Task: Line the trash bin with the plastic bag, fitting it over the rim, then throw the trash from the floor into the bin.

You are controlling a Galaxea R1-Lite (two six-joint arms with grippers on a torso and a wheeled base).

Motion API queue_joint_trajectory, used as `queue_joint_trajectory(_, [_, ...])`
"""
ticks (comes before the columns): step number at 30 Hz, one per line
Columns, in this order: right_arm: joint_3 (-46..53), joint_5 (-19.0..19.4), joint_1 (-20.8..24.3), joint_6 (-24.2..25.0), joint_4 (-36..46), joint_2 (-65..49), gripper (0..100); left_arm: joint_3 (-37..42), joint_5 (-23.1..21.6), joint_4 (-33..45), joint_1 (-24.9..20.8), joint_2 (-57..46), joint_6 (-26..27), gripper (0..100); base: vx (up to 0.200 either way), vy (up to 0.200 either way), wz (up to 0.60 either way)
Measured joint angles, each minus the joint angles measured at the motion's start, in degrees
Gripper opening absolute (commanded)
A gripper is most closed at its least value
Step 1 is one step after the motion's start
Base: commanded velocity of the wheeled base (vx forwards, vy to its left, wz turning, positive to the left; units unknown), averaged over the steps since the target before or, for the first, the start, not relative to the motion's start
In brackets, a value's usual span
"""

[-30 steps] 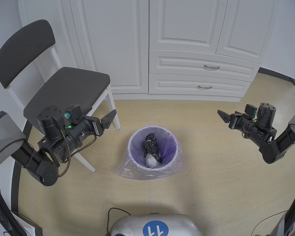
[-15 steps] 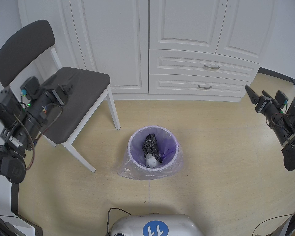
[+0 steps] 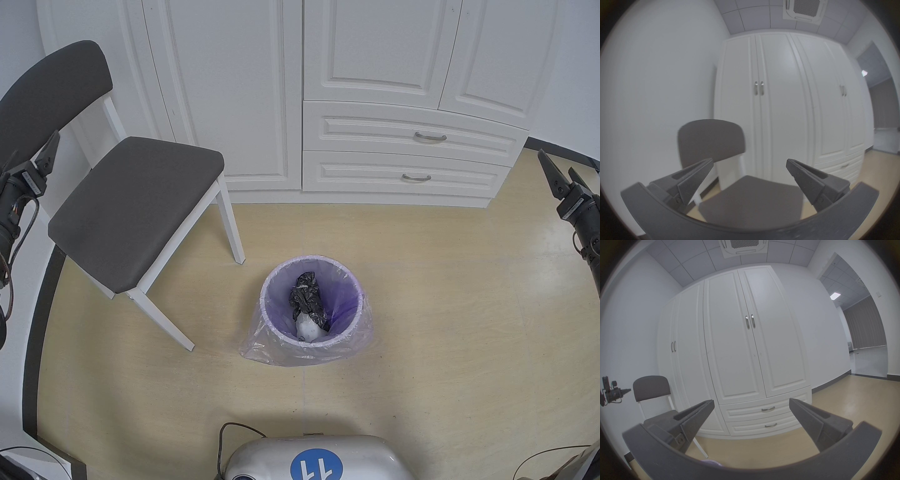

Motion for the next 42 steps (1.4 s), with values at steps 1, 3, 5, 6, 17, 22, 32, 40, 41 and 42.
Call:
queue_joint_trajectory(1, [0.3,0.0,0.0,0.1,-0.1,-0.6,100,0.0,0.0,-0.3,1.6,0.5,0.4,100,0.0,0.0,0.0])
queue_joint_trajectory(3, [1.1,0.0,0.1,0.3,-0.1,-1.7,100,0.0,0.0,-1.5,4.4,2.3,1.6,100,0.0,0.0,0.0])
queue_joint_trajectory(5, [1.6,0.0,0.1,0.4,-0.2,-2.5,100,0.0,0.2,-3.9,5.9,4.7,2.7,100,0.0,0.0,0.0])
queue_joint_trajectory(6, [1.9,0.0,0.2,0.4,-0.2,-2.8,100,0.0,0.5,-5.8,6.5,6.2,3.1,100,0.0,0.0,0.0])
queue_joint_trajectory(17, [3.2,0.0,0.3,0.4,-0.2,-4.7,100,4.4,2.2,-10.7,5.1,12.5,1.7,100,0.0,0.0,0.0])
queue_joint_trajectory(22, [3.7,0.0,0.3,0.2,-0.2,-5.8,100,9.3,-1.3,-10.9,2.4,5.9,0.2,100,0.0,0.0,0.0])
queue_joint_trajectory(32, [8.9,0.2,0.3,-1.2,2.9,-13.1,100,20.7,-5.8,-10.6,-1.0,-6.8,-0.9,100,0.0,0.0,0.0])
queue_joint_trajectory(40, [12.0,0.4,0.3,-2.1,18.2,-23.8,100,25.1,-8.6,-9.8,-2.0,-13.9,-1.0,100,0.0,0.0,0.0])
queue_joint_trajectory(41, [12.0,0.4,0.3,-2.1,20.9,-25.3,100,25.4,-8.9,-9.3,-2.1,-14.6,-1.0,100,0.0,0.0,0.0])
queue_joint_trajectory(42, [12.0,0.4,0.3,-2.1,24.0,-27.1,100,25.7,-9.2,-8.5,-2.1,-15.5,-1.0,100,0.0,0.0,0.0])
